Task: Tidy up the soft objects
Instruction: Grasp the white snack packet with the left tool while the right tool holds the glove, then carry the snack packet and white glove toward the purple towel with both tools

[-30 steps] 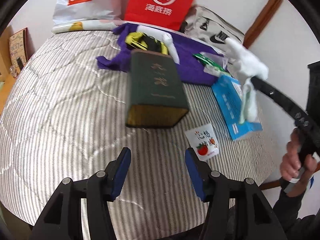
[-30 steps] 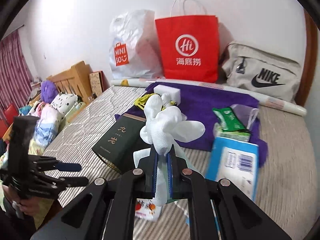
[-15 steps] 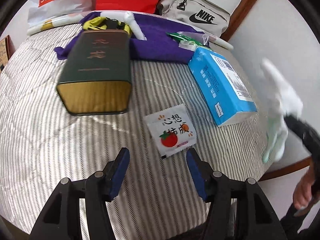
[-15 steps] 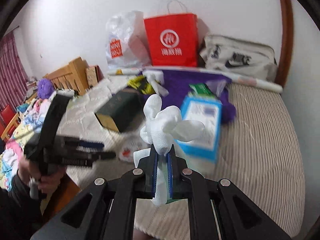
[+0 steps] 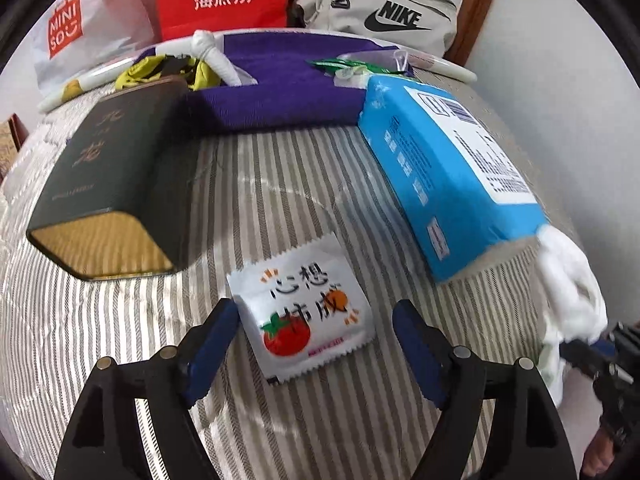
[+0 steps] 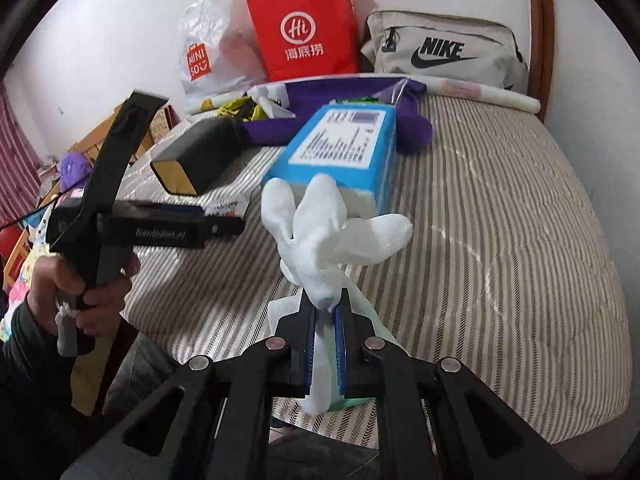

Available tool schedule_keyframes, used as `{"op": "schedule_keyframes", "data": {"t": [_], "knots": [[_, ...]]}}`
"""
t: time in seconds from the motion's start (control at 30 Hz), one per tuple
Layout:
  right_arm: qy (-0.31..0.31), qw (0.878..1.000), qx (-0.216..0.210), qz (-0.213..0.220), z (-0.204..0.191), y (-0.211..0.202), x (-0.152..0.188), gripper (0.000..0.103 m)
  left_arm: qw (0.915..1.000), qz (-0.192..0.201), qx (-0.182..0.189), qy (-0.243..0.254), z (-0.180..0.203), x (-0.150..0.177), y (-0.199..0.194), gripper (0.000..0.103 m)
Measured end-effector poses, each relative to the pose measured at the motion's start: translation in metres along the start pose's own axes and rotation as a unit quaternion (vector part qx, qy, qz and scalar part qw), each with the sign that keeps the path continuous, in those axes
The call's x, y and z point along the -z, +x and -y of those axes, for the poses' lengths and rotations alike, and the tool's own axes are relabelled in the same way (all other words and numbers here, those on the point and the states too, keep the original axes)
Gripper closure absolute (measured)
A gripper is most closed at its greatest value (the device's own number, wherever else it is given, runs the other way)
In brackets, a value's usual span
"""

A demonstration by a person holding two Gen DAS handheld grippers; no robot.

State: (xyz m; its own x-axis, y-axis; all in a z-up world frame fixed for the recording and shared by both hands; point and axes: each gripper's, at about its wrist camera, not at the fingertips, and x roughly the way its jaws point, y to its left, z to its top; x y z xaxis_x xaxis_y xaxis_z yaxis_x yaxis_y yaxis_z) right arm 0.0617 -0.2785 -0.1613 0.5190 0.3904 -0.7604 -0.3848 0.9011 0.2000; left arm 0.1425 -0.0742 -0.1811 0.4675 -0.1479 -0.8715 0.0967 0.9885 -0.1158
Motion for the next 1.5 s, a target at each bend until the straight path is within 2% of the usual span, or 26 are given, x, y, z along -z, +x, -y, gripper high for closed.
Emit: {"op": "schedule_keyframes", "data": {"t": [0.1, 0.2, 0.3, 0.47, 0.57, 0.7, 0.77, 0.8, 1.0, 1.13, 1.5], "knots": [[0.014, 1.000, -0.009, -0.008, 0.002, 0.010, 0.004, 0.094, 0.9994, 0.007, -0.030, 0.013, 0.006, -0.001, 0.003, 0.028], [0.015, 1.000, -0.015, -0.018, 0.002, 0.018, 0.008, 0.094, 0.9979, 0.022, -0.057, 0.021, 0.011, -0.002, 0.005, 0.041], [0.009, 1.000, -0.014, -0.024, -0.002, 0.025, 0.010, 0.094, 0.9981, 0.031, -0.051, 0.015, 0.005, -0.003, 0.002, 0.050], [0.011, 0.999, -0.024, -0.028, -0.006, 0.030, 0.011, 0.094, 0.9986, 0.035, -0.035, 0.018, -0.004, 0.000, -0.001, 0.058], [0.004, 0.999, -0.024, -0.030, -0.011, 0.031, 0.010, 0.094, 0.9989, 0.033, -0.029, 0.016, -0.010, 0.003, -0.005, 0.072], [0.003, 0.999, -0.024, -0.033, -0.013, 0.035, 0.008, 0.094, 0.9997, 0.024, 0.004, 0.000, -0.028, 0.012, -0.015, 0.076], [0.003, 0.999, -0.022, -0.035, -0.015, 0.037, 0.006, 0.094, 0.9996, 0.023, 0.014, -0.006, -0.035, 0.018, -0.019, 0.082], [0.002, 0.999, -0.021, -0.036, -0.016, 0.037, 0.005, 0.094, 0.9996, 0.022, 0.015, -0.008, -0.038, 0.021, -0.022, 0.089], [-0.006, 0.999, -0.017, -0.038, -0.023, 0.041, 0.002, 0.094, 0.9989, 0.021, 0.027, -0.033, -0.062, 0.035, -0.037, 0.090], [0.004, 0.999, -0.017, -0.036, -0.022, 0.041, 0.002, 0.094, 0.9988, 0.026, 0.006, -0.041, -0.075, 0.040, -0.045, 0.090], [0.016, 0.999, -0.011, -0.039, -0.032, 0.034, 0.000, 0.094, 0.9976, 0.033, -0.003, -0.061, -0.096, 0.051, -0.060, 0.090]]}}
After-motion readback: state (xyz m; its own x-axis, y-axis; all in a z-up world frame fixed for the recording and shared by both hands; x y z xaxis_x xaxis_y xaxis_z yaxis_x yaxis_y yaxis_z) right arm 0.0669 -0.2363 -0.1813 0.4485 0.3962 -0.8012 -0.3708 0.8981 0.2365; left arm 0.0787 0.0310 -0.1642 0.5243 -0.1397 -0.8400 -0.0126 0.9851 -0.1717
